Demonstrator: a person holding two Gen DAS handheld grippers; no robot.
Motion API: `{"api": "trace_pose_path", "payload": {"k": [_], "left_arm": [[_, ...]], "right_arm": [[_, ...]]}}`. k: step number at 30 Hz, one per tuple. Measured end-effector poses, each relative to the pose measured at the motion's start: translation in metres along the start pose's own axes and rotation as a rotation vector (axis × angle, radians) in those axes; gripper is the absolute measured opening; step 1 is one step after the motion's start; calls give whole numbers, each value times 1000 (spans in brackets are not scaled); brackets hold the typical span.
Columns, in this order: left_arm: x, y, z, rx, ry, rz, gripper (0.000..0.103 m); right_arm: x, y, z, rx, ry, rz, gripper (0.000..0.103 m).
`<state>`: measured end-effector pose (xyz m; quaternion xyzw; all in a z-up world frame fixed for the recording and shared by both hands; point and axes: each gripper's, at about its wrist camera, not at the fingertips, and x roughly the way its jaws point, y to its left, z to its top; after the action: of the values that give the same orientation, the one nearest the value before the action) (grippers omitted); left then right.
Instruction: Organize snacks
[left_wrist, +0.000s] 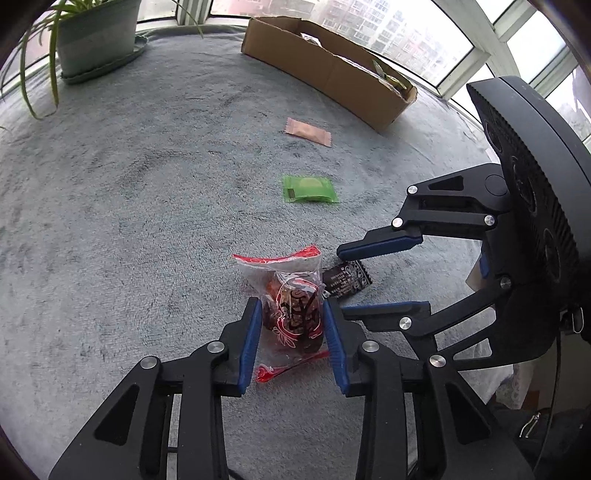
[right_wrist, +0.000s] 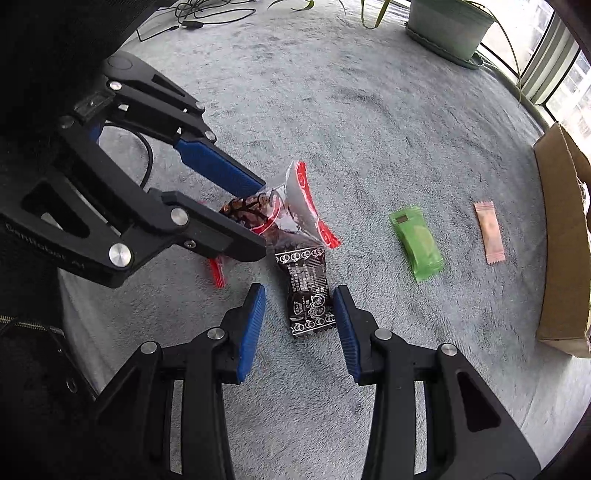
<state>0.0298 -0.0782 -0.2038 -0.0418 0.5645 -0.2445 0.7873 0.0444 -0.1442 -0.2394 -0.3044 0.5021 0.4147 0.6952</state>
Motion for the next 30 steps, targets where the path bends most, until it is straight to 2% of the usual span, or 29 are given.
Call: {"api": "trace_pose_path", "payload": {"k": [4, 7, 11, 16, 22, 27, 30], "left_arm": [[4, 0, 0, -8, 1, -3, 36], [7, 1, 0, -9, 3, -5, 34], [7, 0, 1, -3, -2, -8, 33], [2, 4, -1, -28, -17, -12, 32], [-14, 12, 10, -54, -60, -19, 32], [-26, 14, 30, -53, -106, -19, 32], [-34, 13, 46, -45, -140, -15, 32]], "right_arm": [[0, -1, 1, 33, -22, -24, 40], [-1, -7, 1, 65, -34, -7, 39], [-2, -7, 0, 58, -27, -26, 27], [-7, -8, -3, 88, -44, -39, 26], [-39, -34, -14, 205, -132, -91, 26], [-69, -68, -22, 309, -193, -169, 16], [-88, -90, -27, 387, -257, -162, 10]]}}
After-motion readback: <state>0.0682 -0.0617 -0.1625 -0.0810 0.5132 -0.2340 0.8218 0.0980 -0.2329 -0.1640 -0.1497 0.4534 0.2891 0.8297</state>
